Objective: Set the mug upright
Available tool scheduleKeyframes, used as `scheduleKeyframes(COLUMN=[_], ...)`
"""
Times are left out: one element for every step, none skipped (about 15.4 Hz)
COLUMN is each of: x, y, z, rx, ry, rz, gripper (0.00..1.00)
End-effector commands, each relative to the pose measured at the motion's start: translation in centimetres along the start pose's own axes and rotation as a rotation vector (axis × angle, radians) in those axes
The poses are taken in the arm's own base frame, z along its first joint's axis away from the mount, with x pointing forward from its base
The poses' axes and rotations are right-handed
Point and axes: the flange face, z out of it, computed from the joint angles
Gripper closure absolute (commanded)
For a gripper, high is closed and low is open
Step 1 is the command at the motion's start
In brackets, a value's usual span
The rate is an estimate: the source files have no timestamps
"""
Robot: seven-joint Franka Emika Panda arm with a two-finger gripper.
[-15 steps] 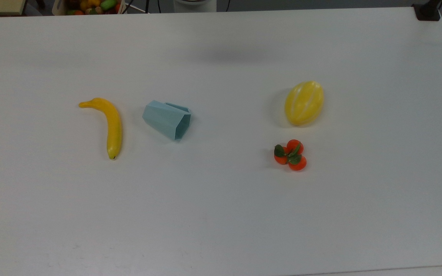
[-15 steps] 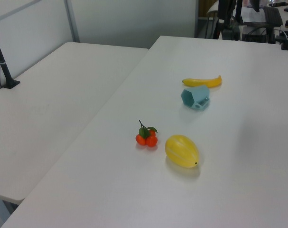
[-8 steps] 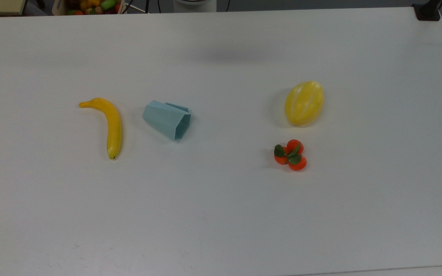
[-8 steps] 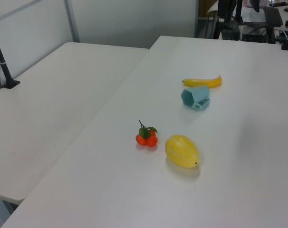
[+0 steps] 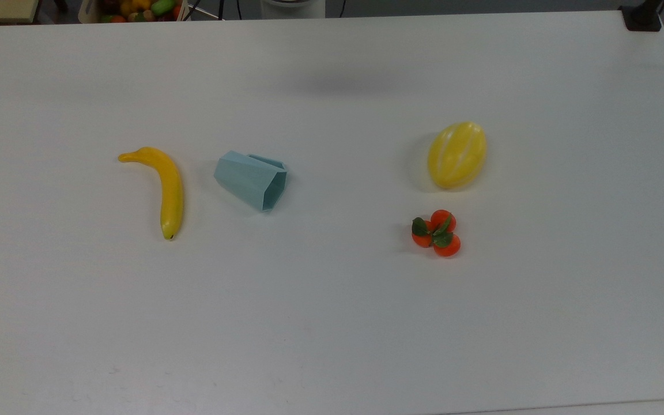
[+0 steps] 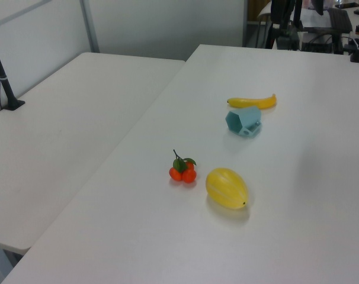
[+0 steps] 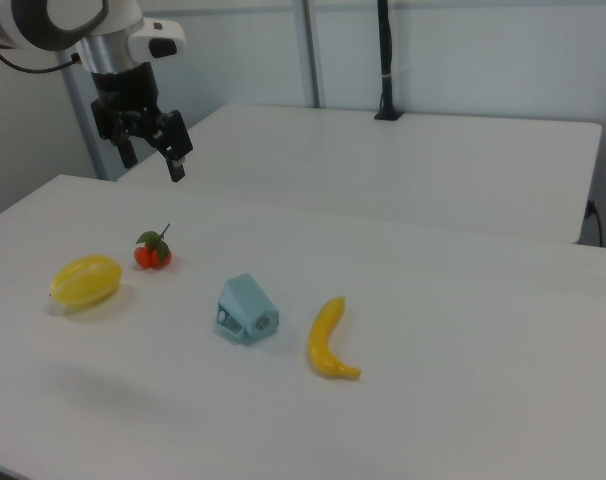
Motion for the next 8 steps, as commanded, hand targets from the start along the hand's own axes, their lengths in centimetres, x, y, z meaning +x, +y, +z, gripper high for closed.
scheduleKeyframes(x=[0.6, 1.4, 2.6, 3.7, 4.8, 5.8, 6.6, 7.4], y=[-1.0, -1.0, -1.3, -2.1, -3.4, -5.0, -6.0, -7.3], z=[0.6, 0.4, 0.0, 0.7, 1.8, 3.2, 5.3, 7.7], rx=[-0.050, -0.050, -0.048, -0.065, -0.116, -0.181, -0.226, -0.255], ry=[0.011, 0.019, 0.036, 0.040, 0.052, 0.069, 0.066, 0.047], rz=[0.076, 0.165, 0.264, 0.365, 0.444, 0.498, 0.533, 0.538], gripper=[0.00, 0.00, 0.00, 0.00, 0.00, 0.00, 0.00, 0.00])
